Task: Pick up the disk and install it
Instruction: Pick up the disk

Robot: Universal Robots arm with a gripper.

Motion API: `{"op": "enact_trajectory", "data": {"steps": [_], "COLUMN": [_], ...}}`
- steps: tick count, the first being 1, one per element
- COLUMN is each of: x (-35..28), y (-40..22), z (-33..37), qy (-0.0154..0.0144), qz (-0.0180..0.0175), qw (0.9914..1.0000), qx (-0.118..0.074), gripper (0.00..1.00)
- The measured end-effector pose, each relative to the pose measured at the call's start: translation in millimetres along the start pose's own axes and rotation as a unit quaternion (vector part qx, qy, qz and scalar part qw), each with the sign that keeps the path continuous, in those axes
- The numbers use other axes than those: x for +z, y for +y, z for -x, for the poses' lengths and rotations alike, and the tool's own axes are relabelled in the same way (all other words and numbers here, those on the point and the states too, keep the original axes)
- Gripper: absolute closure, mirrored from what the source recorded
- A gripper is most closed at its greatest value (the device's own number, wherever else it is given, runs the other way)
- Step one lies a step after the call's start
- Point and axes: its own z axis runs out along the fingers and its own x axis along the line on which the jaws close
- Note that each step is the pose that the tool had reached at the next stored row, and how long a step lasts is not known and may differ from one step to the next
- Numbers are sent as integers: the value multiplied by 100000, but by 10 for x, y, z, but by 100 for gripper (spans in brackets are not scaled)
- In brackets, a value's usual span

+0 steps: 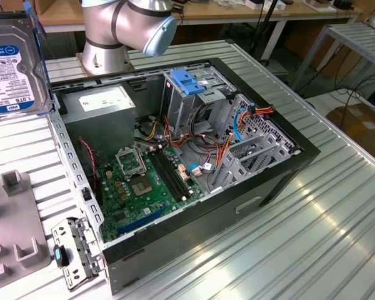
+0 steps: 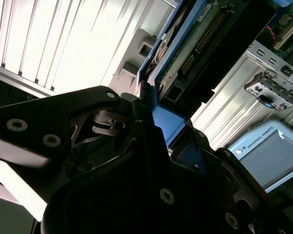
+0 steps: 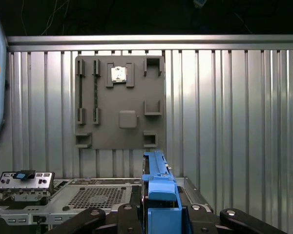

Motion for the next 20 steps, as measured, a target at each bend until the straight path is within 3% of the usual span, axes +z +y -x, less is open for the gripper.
{"op": "enact_trajectory", "data": {"steps": [7, 13, 20], "x": [0, 1, 3], "y": [-136, -311, -410], "z": [3, 6, 7], "qy": [2, 5, 1], "qz": [3, 6, 2], "qw": [100000, 100000, 100000], "qx": [0, -1, -1], "gripper": [63, 63, 63]}}
